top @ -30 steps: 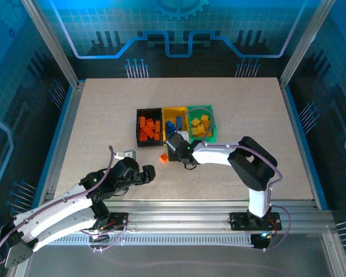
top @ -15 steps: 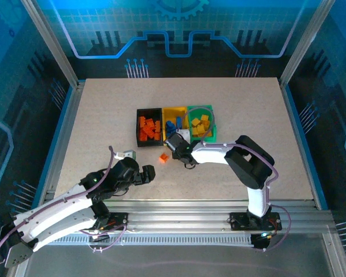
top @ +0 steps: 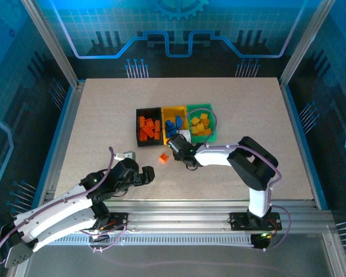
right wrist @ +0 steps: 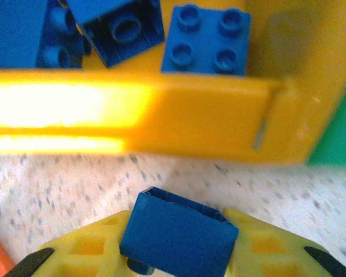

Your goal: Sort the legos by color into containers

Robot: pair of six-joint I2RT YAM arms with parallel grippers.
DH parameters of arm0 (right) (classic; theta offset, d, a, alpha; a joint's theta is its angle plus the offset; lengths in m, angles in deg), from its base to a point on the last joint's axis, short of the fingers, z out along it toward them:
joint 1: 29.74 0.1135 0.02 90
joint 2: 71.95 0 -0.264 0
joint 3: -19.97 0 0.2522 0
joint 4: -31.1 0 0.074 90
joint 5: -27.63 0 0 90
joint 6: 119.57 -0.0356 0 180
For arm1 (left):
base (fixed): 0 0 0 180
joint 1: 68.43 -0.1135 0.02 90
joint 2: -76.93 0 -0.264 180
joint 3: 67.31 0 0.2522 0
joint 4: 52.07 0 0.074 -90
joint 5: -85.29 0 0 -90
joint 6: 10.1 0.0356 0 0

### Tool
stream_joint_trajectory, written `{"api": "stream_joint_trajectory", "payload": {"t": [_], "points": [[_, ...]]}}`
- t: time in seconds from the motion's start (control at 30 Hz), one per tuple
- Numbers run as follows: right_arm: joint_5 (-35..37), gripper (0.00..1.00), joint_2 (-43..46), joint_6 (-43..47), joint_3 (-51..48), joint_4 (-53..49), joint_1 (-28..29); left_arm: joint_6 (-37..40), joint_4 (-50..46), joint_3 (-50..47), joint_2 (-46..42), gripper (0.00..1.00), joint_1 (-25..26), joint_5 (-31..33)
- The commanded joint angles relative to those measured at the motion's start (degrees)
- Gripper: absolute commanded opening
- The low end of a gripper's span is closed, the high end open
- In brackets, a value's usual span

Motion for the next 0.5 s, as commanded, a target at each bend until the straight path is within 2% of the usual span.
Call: {"api": "stream_joint_trajectory", "payload": {"t": [0.0,0.13,0.23,0.33,0.47], "points": [[-1.0,0.3,7.8,1.8,-3.0,0.1,1.5,-0.9,-1.3,-0.9,-1.1,0.99,-0.5,0.0],[-3.9,0.3,16.5,5.0,-4.2,-3.4,1.6,-0.5,-1.1,-0.8,-0.9,0.99,-0.6,0.7],[-6.6,0.31,20.1,8.4,-0.5,-8.0,0.9,-0.1,-0.8,-0.6,-0.5,0.99,-0.6,1.0],[-10.1,0.32,17.5,9.9,7.2,-15.3,-1.9,0.6,0.0,-0.5,0.1,0.99,-0.6,1.1],[-12.9,0.33,8.6,10.9,18.5,-22.9,-5.3,1.6,0.7,0.5,1.5,0.99,-0.7,1.2]]}}
